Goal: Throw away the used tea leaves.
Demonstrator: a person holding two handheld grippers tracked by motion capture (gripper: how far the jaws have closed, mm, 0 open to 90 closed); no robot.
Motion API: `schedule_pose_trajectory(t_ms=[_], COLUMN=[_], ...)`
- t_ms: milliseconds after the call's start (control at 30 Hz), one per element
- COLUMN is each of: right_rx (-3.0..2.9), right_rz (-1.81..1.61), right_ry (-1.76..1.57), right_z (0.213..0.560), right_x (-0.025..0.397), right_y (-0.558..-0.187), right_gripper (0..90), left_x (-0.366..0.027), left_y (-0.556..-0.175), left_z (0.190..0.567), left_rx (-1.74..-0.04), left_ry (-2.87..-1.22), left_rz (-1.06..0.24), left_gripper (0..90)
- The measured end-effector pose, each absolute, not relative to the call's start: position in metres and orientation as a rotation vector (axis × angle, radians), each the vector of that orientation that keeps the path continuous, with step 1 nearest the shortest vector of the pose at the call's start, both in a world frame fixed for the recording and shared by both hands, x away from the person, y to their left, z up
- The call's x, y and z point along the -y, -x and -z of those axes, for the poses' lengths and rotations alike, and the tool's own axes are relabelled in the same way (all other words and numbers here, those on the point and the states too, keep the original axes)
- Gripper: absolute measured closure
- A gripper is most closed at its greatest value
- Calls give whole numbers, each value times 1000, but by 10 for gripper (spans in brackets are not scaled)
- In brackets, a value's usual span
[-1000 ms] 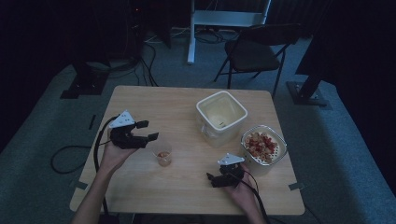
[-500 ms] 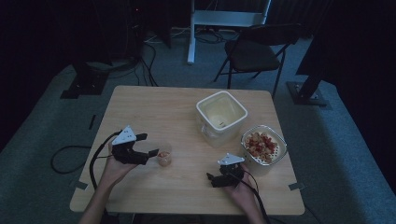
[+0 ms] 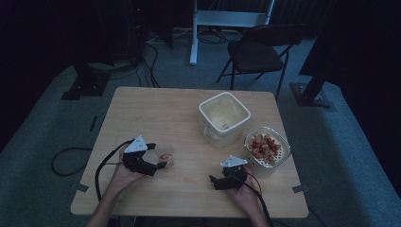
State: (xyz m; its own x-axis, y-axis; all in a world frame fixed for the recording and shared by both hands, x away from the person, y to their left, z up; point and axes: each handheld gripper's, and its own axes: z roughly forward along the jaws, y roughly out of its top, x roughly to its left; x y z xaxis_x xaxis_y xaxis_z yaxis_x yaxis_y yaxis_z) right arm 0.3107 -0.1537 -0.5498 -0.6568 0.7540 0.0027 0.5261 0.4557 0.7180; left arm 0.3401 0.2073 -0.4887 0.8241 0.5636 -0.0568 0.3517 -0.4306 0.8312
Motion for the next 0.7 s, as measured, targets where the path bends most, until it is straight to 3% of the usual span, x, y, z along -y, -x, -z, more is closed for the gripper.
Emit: schedule_pose_trajectory(t_ms=[200,367,633,700], right_rx=[-2392,-2392,-2392,-2392], right_rz=[-1017,-1016,-1016,-1016], right_ry=[-1090,-1090,-1091,-1090], right_z=[550,550,550,550], right_x=[154,154,154,154], right_y=[-311,-311,-311,-311], right_gripper=[106,106,105,106], left_x=[-201,-196,-188,-190], left_y=[-349,-354,-356,-357], left_z=[501,499,509,510], left_rx=[-696,-678,-680,-683], left_ry=[-2087,-2052,-2077,-2073], left_rz=[-294,-282,-301,-307], left_gripper=[92,198,202,255])
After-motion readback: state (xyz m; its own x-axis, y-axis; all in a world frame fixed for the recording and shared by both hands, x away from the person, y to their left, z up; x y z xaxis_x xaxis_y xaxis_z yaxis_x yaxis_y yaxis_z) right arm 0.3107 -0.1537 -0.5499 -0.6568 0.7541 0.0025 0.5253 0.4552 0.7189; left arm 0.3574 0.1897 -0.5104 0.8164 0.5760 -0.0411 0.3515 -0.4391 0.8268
